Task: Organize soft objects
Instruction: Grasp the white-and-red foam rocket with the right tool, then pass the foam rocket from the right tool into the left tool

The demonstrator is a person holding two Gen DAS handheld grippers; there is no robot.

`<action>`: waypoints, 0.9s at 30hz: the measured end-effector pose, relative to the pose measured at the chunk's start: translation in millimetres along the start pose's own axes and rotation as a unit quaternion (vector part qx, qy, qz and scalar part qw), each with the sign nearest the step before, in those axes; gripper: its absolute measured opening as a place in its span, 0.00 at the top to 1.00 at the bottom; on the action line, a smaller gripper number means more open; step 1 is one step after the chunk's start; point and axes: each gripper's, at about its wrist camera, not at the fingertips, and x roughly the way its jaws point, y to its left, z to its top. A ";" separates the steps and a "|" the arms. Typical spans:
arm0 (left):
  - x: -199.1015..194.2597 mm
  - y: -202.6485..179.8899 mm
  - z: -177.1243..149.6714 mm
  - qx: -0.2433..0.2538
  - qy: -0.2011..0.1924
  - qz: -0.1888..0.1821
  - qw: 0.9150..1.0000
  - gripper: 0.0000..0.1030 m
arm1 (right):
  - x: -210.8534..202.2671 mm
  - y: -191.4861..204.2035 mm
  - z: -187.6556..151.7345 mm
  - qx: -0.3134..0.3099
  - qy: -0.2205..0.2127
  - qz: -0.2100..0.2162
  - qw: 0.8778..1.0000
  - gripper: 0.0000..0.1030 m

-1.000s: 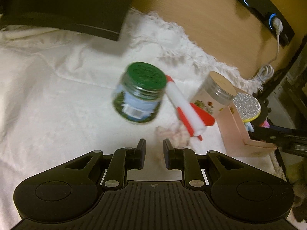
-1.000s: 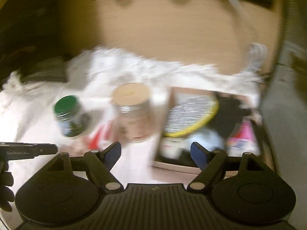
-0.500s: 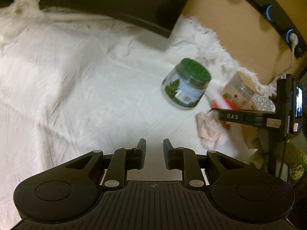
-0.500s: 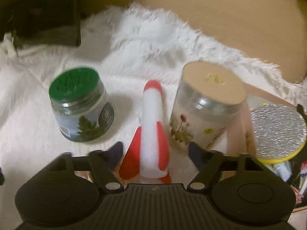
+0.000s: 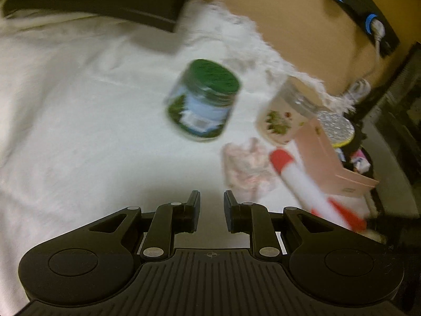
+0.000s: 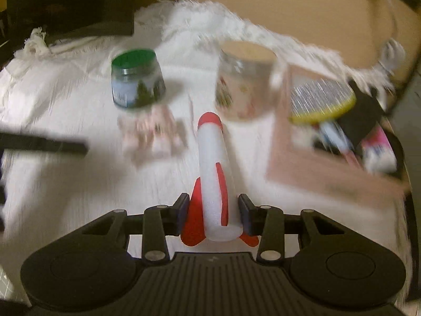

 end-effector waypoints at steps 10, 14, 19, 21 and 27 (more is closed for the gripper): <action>34.5 -36.0 34.8 0.055 -0.020 0.004 0.998 0.79 | -17.6 -0.8 -50.7 -0.025 0.011 -0.031 0.999 0.34; 34.0 -34.1 39.3 0.048 -0.032 0.016 0.998 0.79 | -26.8 -13.1 -52.5 0.002 -0.004 -0.045 0.999 0.34; 21.9 -33.1 38.9 0.027 -0.025 0.007 0.999 0.79 | -37.9 -33.4 -48.6 0.058 -0.020 -0.013 0.998 0.34; 19.0 -43.9 35.5 0.022 -0.003 -0.038 0.999 0.79 | -38.6 -37.1 -43.7 0.062 -0.025 -0.014 0.998 0.33; 42.8 -99.9 13.0 0.016 0.074 -0.096 0.993 0.79 | -35.1 -58.0 -41.0 0.065 -0.027 -0.049 0.996 0.32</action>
